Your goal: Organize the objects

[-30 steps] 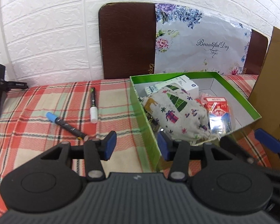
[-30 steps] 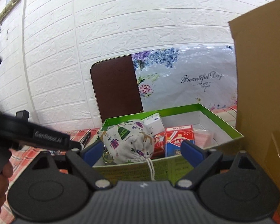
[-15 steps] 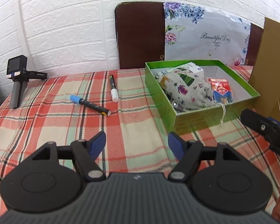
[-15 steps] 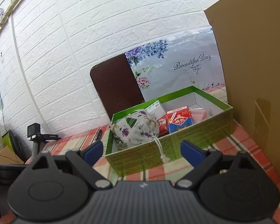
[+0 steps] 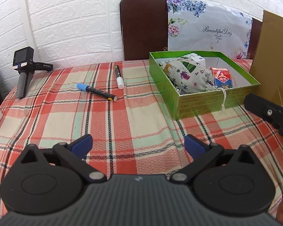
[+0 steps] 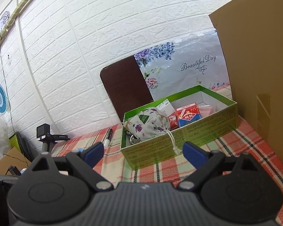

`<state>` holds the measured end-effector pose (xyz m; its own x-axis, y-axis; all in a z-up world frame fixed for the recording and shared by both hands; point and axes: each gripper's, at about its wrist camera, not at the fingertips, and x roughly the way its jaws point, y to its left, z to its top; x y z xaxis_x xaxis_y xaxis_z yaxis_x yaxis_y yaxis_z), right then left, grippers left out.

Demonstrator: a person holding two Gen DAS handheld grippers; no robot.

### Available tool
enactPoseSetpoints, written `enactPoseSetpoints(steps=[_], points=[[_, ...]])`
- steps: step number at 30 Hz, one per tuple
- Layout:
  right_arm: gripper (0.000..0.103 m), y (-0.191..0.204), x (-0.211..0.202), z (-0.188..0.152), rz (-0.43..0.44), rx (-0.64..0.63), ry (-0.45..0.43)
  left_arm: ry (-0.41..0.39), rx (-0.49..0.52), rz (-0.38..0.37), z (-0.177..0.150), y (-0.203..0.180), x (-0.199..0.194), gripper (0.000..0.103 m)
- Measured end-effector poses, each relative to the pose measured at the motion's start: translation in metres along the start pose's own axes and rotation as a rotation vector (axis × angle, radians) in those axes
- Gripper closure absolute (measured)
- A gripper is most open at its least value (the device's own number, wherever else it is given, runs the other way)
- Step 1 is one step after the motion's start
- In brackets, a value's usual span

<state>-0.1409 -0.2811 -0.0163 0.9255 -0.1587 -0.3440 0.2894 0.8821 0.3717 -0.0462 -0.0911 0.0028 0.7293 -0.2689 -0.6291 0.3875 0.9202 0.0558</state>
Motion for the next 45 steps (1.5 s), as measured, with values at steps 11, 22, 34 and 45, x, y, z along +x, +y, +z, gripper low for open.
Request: enactPoseSetpoints(steps=[11, 22, 34, 45], points=[[0.006, 0.001, -0.003, -0.001, -0.006, 0.003, -0.015, 0.019, 0.028, 0.021, -0.003, -0.006, 0.000, 0.000], [0.006, 0.001, 0.000, -0.004, -0.013, 0.004, -0.007, 0.030, 0.048, 0.026, -0.006, -0.011, 0.003, 0.000], [0.005, -0.001, 0.000, -0.005, -0.020, 0.014, -0.011, 0.045, 0.036, 0.017, -0.006, -0.014, 0.004, 0.000], [0.005, 0.000, 0.001, -0.007, -0.021, 0.003, -0.008, 0.052, 0.037, 0.023, -0.006, -0.013, 0.006, 0.000]])
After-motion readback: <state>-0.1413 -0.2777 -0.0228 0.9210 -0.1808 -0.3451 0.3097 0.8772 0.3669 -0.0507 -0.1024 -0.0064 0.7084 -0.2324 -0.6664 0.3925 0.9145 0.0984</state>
